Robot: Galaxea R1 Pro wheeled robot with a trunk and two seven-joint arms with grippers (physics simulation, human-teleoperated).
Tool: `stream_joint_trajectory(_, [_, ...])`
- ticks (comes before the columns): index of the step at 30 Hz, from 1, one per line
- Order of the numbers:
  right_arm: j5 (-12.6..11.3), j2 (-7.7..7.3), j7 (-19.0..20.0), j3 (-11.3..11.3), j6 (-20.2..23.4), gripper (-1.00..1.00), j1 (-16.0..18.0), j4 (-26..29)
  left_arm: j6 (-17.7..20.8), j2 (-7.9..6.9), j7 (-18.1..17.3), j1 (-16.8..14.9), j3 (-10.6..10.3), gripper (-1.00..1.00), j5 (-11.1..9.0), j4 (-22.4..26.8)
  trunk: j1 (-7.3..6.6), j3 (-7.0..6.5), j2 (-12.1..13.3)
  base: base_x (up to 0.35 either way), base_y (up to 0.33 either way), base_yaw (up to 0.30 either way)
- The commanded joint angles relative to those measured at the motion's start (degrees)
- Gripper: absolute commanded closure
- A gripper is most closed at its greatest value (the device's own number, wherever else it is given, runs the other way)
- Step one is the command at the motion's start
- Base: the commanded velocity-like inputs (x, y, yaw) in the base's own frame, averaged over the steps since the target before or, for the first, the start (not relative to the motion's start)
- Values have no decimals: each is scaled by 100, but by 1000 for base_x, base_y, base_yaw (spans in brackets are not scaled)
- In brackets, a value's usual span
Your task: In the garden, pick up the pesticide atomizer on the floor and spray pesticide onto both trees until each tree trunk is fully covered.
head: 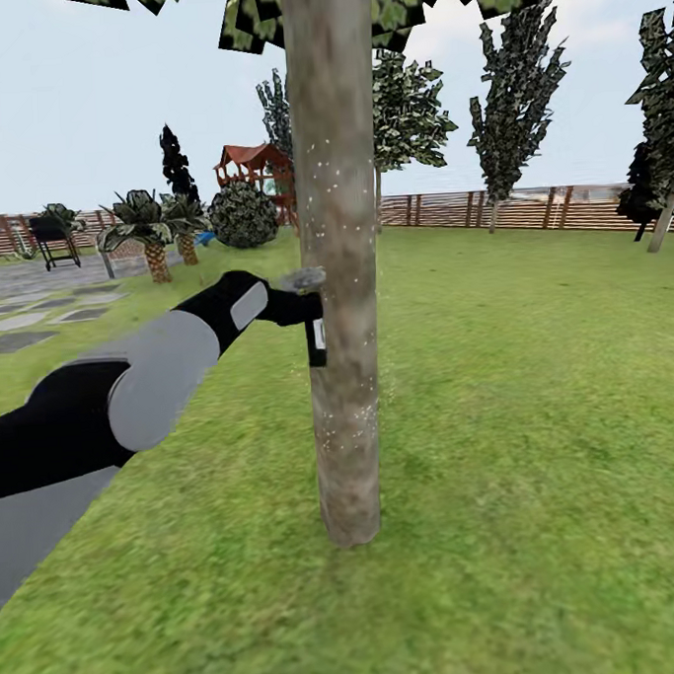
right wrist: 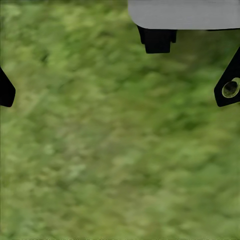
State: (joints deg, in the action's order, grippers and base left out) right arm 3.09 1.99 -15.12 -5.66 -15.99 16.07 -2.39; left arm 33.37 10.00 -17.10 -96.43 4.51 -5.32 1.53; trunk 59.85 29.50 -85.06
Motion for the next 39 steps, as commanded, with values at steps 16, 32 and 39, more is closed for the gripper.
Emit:
stream_joint_trajectory(16, [33, 3, -44, -37, -26, -100, 10, -25, -2908, 0, 43, 3357, 68, 100, -48, 13, -2, 5, -4, -3, 0, 0])
stream_joint_trajectory(32, [38, -363, -71, -50, -44, -100, 10, 237, -3501, -154, 40, 4558, 68, 100, 887, 17, -2, 5, -4, -291, 0, 0])
stream_joint_trajectory(39, [34, -1140, 460, -34, 946, -100, 282, 2390, -3599, -156, 33, 4626, 68, 100, 1307, 22, -2, 5, -4, -98, 0, 0])
